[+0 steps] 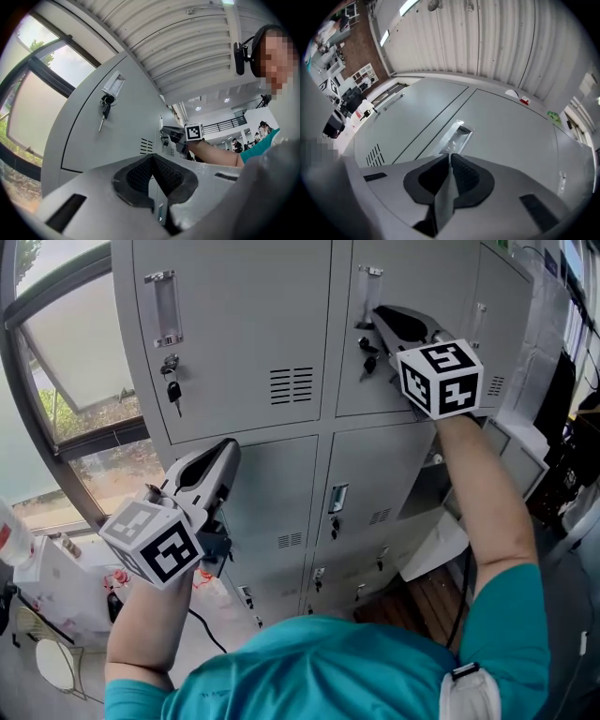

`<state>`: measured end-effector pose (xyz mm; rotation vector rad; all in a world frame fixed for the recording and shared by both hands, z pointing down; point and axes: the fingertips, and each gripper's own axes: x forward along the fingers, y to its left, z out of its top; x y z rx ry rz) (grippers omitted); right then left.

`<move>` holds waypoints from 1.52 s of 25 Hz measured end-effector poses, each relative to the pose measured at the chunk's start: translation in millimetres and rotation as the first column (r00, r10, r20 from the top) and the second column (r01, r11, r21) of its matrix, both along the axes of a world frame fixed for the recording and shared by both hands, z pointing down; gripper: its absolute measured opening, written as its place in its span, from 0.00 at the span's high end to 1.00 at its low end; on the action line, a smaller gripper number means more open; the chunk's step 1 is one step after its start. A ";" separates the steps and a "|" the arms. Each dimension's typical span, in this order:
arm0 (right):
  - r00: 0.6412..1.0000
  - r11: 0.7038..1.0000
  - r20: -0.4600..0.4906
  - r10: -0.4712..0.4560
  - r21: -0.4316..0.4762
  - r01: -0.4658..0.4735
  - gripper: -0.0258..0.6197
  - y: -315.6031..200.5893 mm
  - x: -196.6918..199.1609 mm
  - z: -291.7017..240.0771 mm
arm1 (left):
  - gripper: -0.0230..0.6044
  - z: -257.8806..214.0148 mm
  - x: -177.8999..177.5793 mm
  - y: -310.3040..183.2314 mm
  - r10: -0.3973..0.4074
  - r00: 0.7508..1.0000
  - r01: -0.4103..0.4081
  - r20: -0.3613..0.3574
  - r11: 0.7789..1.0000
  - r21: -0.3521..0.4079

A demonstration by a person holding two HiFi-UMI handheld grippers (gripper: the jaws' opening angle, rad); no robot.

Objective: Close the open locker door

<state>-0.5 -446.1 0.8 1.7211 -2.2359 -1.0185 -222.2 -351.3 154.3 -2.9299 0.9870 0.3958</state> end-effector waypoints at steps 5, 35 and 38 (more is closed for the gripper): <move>1.000 0.999 0.018 -0.008 -0.032 0.008 0.92 0.3 0.2 -0.8 | 0.96 0.2 2.7 0.7 0.002 1.000 -0.002 0.005 1.000 0.000; 0.867 0.906 0.431 -0.249 -0.214 0.366 0.92 92.5 36.9 131.3 | 0.96 18.6 12.8 -1.2 0.048 0.999 -0.048 0.004 0.998 -0.051; 0.867 0.904 0.436 -0.243 -0.223 0.366 0.92 94.8 37.1 141.9 | 0.96 20.4 21.9 5.1 0.082 0.996 -0.081 0.032 0.996 -0.032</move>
